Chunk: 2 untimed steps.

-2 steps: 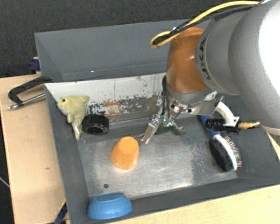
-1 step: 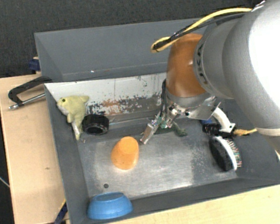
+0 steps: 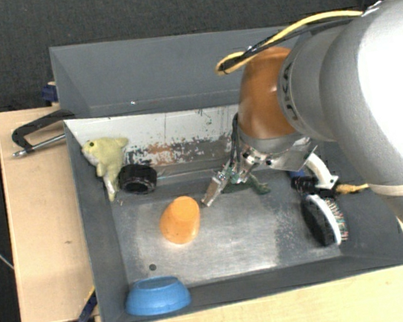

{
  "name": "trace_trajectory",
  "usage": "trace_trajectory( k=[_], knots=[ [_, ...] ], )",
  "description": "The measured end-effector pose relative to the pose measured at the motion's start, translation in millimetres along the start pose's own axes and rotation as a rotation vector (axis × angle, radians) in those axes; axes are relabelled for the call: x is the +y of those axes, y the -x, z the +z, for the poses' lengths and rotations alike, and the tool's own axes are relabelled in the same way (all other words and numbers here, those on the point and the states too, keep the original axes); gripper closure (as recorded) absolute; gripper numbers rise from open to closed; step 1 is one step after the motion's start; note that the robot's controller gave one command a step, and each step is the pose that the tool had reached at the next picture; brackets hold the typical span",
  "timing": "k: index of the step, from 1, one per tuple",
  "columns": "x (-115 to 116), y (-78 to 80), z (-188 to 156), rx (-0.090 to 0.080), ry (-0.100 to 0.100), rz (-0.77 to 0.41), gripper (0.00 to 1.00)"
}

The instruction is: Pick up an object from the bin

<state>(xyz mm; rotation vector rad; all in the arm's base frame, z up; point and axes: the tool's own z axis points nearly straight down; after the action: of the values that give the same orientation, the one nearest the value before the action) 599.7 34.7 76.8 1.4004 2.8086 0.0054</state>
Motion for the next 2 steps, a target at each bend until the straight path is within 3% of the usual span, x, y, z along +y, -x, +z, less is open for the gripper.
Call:
trace_trajectory(
  k=[1,2],
  knots=[
    [-0.3,2.5,-1.1,-0.004,0.0,0.001,1.0],
    [1.3,2.7,-18.5,-0.002,0.0,-0.001,1.0]
  ],
)
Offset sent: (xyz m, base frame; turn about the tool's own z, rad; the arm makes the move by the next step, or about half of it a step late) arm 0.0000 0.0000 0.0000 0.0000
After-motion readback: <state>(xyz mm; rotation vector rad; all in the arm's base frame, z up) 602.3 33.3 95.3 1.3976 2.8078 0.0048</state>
